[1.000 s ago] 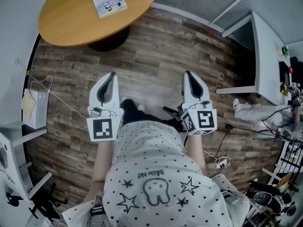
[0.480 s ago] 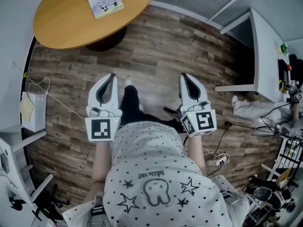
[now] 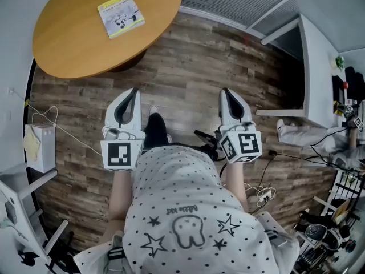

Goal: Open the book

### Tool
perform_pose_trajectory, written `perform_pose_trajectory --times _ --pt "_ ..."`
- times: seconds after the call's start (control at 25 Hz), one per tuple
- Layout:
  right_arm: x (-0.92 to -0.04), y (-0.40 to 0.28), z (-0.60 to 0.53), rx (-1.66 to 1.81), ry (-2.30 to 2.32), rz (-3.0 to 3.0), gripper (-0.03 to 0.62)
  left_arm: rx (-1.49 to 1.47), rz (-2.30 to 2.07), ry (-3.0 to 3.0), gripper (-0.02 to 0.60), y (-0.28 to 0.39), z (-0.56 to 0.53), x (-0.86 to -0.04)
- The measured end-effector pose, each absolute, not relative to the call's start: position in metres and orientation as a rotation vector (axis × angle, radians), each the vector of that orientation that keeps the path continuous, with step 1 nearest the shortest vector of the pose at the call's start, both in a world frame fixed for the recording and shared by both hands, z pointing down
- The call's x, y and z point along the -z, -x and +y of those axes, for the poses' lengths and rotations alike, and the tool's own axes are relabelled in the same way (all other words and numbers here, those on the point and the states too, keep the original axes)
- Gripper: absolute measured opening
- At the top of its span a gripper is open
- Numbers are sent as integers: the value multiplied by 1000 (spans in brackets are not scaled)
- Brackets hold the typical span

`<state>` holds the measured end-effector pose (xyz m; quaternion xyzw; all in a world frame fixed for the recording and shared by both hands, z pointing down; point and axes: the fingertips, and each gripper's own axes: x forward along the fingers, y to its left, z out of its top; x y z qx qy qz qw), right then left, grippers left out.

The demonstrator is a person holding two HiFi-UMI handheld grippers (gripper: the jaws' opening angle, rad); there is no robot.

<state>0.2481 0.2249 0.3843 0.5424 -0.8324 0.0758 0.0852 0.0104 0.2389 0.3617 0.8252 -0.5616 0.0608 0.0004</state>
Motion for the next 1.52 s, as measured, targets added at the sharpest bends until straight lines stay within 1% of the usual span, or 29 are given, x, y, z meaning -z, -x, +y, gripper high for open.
perform_pose_trajectory --times 0.28,0.64,1.0,1.52 --pt "-370 -222 158 -218 -1634 -2487 5 -168 -1761 -2624 10 12 170 -342" --pt "-381 -176 89 -259 -1616 -2476 5 -209 -1808 -2547 9 66 112 -362" --pt "-390 -154 59 -265 -1584 -2432 5 -216 -1860 -2460 9 101 95 -374" --pt "-400 -124 8 -265 -1437 -2488 5 -234 -1941 -2326 9 123 71 -393"
